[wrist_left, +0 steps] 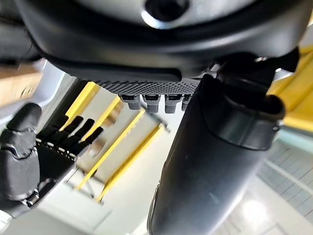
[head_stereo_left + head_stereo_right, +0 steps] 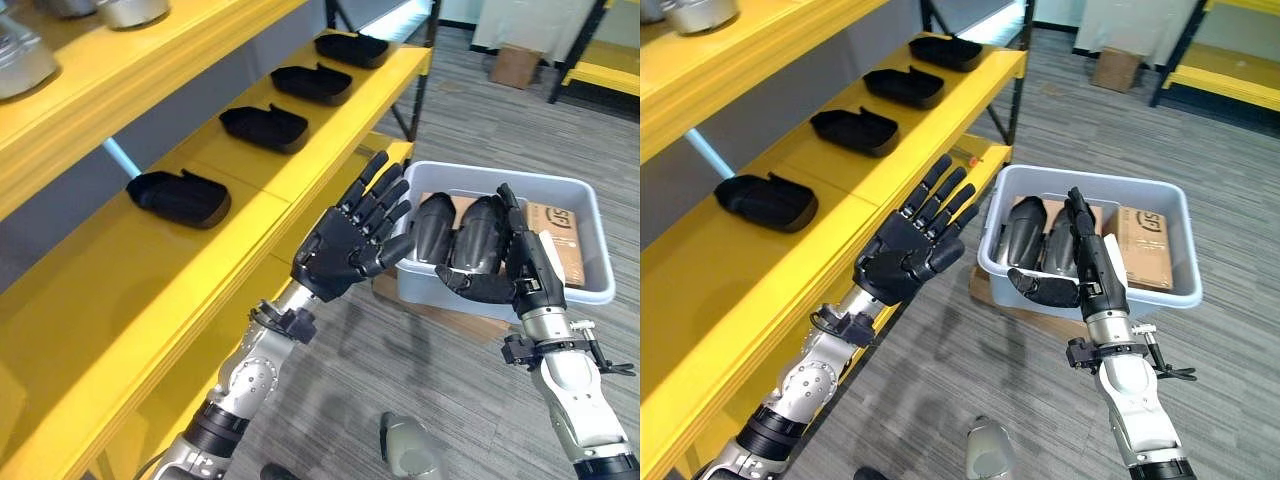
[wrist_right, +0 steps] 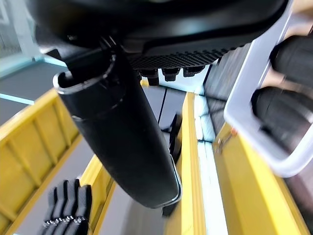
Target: Move parts from the plastic box to the shelf.
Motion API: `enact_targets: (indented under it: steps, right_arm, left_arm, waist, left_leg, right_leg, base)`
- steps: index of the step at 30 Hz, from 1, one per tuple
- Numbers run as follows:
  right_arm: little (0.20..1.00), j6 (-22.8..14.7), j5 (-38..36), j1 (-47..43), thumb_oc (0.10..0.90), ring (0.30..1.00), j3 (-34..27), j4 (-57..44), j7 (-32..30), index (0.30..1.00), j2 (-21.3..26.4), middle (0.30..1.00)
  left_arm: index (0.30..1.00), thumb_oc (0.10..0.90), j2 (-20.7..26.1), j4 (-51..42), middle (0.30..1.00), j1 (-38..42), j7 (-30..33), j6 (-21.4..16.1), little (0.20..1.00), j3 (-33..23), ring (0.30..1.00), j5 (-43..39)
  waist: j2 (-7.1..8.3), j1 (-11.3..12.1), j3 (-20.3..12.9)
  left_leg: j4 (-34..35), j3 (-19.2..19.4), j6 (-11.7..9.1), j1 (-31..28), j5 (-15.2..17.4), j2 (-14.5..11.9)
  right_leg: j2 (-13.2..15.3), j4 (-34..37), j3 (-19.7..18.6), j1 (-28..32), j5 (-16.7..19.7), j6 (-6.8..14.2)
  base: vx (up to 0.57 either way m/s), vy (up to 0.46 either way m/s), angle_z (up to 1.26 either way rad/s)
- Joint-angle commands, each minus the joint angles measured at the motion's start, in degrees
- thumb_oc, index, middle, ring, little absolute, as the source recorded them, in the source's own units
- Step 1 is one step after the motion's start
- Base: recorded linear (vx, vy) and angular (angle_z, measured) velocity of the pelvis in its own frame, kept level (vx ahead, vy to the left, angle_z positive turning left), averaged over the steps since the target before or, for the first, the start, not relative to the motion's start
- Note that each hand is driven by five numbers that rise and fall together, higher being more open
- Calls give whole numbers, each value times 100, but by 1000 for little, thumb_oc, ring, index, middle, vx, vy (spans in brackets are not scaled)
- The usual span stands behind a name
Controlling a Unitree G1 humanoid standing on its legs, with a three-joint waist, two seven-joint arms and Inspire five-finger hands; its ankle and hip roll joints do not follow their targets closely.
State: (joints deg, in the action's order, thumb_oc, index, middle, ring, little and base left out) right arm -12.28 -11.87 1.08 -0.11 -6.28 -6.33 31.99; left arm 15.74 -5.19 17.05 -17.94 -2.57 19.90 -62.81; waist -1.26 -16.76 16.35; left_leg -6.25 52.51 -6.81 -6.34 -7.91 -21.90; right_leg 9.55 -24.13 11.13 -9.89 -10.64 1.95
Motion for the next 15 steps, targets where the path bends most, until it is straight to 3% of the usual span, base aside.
enact_targets:
  steps: [1, 10, 12, 15]
  right_arm:
    - [1000, -881, -39, -393, 900, 1000, -377, -761, -191, 1000, 189, 1000]
    - [1000, -1085, 200, -420, 900, 1000, -409, -896, -256, 1000, 372, 1000]
    - [1000, -1162, 341, -542, 900, 1000, -371, -845, -271, 1000, 407, 1000]
    - [1000, -1204, 393, -658, 900, 1000, -292, -775, -157, 1000, 437, 1000]
  left_arm:
    - [1000, 900, -190, -766, 1000, 602, -87, -518, 1000, -8, 1000, -212]
    - [1000, 900, -343, -943, 1000, 610, 329, -1064, 1000, -3, 1000, 4]
    - [1000, 900, -322, -898, 1000, 615, 377, -1071, 1000, -67, 1000, 27]
    - [1000, 900, -245, -844, 1000, 513, 379, -1141, 1000, -221, 1000, 112]
  waist:
    - [150, -79, -227]
    - [109, -104, -200]
    - [133, -46, -198]
    - [168, 110, -198]
  left_leg:
    - [-817, -430, -271, 142, 532, -679]
    - [-577, -637, -527, 26, 26, -1014]
    - [-567, -854, -550, 52, -13, -1005]
    - [-613, -1499, -535, 190, 56, -869]
  right_leg:
    - [428, 666, 161, 474, 342, 369]
    - [-59, -149, 172, -23, -199, 0]
    - [-150, -303, 162, -142, -268, -49]
    - [-290, -439, 31, -304, -303, -71]
  base:
    - [61, -201, -65]
    - [82, -222, -21]
    - [50, -160, -9]
    - [53, -105, -28]
